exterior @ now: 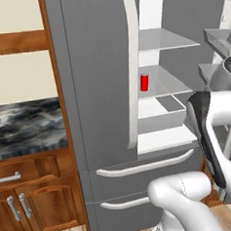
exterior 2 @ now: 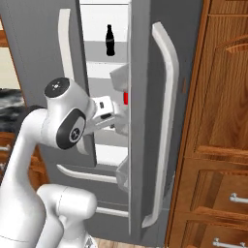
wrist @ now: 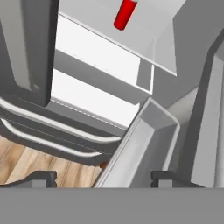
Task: Open the fridge, grab two sodas, and place both sodas inside the bowl with ice on the dining counter.
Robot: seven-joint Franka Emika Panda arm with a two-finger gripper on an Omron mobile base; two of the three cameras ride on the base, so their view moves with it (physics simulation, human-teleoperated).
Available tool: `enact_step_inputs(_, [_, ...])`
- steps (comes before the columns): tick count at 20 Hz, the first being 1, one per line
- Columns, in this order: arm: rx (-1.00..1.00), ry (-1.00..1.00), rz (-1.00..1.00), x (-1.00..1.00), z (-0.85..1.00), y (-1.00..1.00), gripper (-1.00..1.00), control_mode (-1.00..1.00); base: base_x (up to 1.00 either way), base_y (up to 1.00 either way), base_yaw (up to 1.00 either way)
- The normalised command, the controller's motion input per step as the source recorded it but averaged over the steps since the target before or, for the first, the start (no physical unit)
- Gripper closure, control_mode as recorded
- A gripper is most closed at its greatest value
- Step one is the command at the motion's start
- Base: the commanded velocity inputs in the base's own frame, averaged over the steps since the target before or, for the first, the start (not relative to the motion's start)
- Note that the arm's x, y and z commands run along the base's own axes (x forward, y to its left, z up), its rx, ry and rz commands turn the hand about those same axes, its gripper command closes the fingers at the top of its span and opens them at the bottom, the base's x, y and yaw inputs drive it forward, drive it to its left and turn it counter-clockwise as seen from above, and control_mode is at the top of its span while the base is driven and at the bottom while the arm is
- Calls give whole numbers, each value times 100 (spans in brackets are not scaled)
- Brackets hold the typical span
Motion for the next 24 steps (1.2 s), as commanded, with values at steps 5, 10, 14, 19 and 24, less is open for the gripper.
enact_step_inputs(5, [0,-3,-6,-87,0,-64,-100,-100,0,0,0])
enact_step_inputs(10, [1,-5,-7,-64,14,10,-100,-100,0,0,0])
enact_step_inputs(14, [0,-1,0,-11,14,90,-100,-100,0,0,0])
enact_step_inputs(19, [1,0,0,4,6,100,-100,-100,0,0,0])
enact_step_inputs(24, [9,-2,4,18,0,99,-100,-100,0,0,0])
